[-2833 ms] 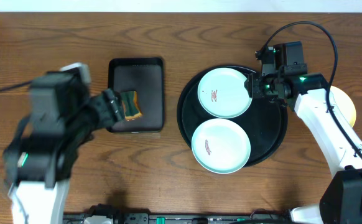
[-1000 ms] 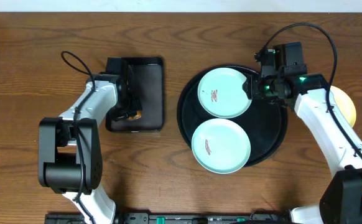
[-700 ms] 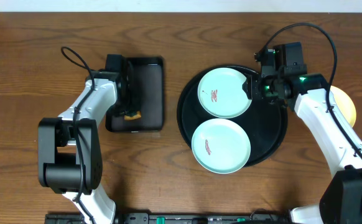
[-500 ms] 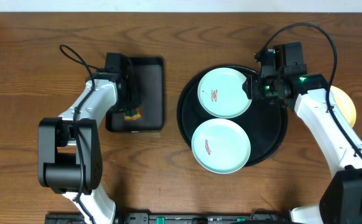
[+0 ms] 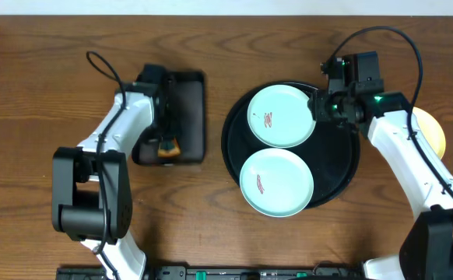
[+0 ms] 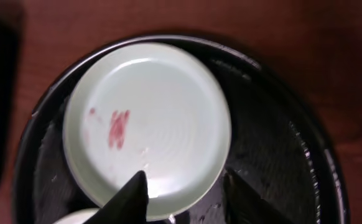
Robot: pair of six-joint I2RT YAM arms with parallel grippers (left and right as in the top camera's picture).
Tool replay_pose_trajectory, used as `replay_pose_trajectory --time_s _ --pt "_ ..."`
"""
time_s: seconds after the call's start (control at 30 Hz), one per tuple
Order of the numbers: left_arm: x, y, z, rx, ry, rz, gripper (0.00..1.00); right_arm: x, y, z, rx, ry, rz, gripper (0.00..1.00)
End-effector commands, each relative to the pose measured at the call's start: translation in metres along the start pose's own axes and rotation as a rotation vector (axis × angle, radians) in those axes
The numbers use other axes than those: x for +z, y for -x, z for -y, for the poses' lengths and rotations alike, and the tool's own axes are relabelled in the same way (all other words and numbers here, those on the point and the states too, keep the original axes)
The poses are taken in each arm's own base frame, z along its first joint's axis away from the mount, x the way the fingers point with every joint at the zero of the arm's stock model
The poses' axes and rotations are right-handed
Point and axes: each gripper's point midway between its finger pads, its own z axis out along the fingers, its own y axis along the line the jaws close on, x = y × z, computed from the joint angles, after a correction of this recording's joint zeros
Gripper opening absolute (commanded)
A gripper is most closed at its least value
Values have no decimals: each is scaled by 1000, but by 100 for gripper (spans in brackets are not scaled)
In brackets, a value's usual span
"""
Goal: Clean dirty plates on tray and stack at the side
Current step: 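Move the sponge over the pale green plate with the left gripper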
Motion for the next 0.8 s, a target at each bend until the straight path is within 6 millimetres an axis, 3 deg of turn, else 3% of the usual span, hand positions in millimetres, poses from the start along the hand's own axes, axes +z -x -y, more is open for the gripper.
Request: replay_pose_trajectory --time_s 0.0,0.07,0.2,0.43,0.6,0.77 --pt "-57 37 48 68 -132 134 7 28 -11 15 7 -74 -53 33" --pt "-77 44 80 119 -210 181 7 45 -20 22 20 -82 -93 30" --pt "-89 43 140 216 -362 243 7 71 -34 34 40 -96 -151 27" --pt "-93 37 212 248 -475 316 8 96 -56 51 84 -96 -230 26" --pt "-76 23 253 297 -518 316 8 109 -67 50 93 -75 -263 2" --pt "-36 3 275 295 -508 241 8 111 -70 51 95 -77 -273 1"
